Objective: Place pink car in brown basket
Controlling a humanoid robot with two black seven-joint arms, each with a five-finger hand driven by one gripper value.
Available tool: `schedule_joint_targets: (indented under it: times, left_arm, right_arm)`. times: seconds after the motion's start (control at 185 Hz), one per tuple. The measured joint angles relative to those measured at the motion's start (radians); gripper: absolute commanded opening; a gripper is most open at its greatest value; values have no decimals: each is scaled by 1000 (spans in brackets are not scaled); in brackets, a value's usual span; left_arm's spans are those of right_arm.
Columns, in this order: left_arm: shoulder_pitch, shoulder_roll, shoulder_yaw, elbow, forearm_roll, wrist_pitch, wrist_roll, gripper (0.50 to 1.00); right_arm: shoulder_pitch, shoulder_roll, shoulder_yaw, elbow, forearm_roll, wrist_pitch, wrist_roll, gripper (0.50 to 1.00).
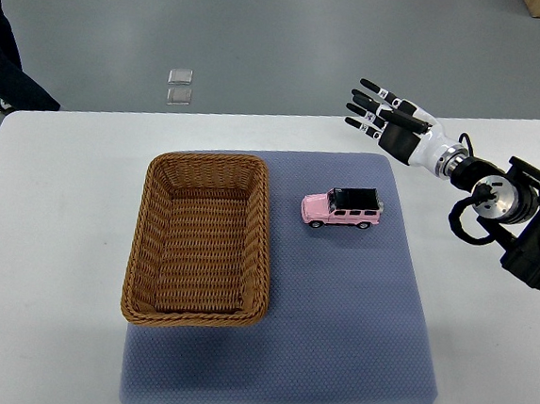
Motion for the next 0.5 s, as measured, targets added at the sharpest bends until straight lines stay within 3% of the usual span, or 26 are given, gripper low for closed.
schedule_joint_targets:
  times: [0.497]
  left_arm:
    - [-11,0,-2,-4,0,0,-1,1000]
  right_arm:
    - [1,-3,-3,-1,-24,9,-1,919]
